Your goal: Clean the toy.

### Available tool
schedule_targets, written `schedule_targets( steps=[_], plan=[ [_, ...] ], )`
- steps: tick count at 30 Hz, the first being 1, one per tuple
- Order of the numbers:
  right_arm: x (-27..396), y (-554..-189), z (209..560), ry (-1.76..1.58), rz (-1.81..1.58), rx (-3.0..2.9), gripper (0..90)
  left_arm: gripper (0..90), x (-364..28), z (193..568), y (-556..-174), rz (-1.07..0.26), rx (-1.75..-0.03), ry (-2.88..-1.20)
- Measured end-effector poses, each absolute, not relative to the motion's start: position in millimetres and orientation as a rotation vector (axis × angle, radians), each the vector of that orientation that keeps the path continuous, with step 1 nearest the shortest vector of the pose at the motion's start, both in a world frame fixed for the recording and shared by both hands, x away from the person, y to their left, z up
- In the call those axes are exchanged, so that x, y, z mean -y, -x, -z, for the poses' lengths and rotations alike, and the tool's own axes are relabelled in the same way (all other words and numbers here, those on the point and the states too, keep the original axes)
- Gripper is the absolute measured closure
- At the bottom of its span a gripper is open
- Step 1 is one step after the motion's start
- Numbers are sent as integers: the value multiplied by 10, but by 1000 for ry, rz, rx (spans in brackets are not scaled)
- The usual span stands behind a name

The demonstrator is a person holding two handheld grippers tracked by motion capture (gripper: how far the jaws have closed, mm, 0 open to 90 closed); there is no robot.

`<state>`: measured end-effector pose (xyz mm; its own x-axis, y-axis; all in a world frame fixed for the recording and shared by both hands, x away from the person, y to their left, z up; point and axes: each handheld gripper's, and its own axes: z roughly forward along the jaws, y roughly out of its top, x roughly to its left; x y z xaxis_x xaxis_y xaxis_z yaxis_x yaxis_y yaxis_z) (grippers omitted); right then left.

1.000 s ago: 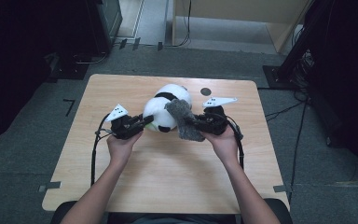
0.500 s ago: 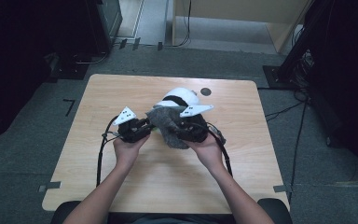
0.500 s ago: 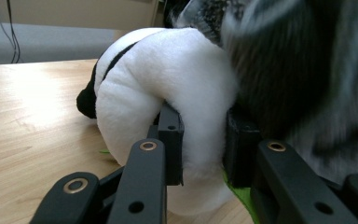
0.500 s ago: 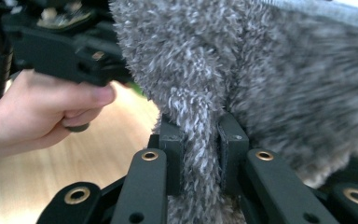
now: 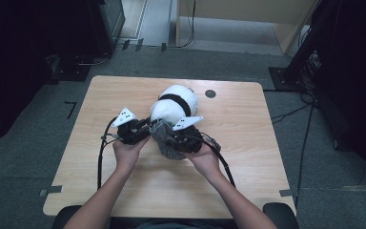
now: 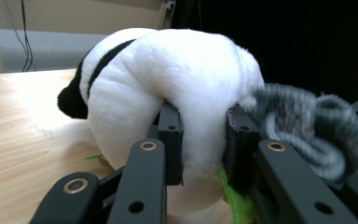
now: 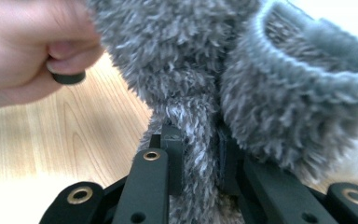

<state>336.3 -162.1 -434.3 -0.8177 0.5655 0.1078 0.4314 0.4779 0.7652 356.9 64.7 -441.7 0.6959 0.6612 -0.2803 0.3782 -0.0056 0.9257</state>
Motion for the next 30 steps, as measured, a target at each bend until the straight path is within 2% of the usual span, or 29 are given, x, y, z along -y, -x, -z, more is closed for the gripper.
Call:
schedule_targets(
  steps=[10, 30],
  plan=[
    [1823, -3529, 4549, -963, -1167, -2583, 780, 729, -767, 4381, -3584, -308, -857, -1590],
    [2448, -3623, 4357, -1103, -1239, -2403, 776, 730, -1118, 4310, -3663, -395, -913, -1533]
  ],
)
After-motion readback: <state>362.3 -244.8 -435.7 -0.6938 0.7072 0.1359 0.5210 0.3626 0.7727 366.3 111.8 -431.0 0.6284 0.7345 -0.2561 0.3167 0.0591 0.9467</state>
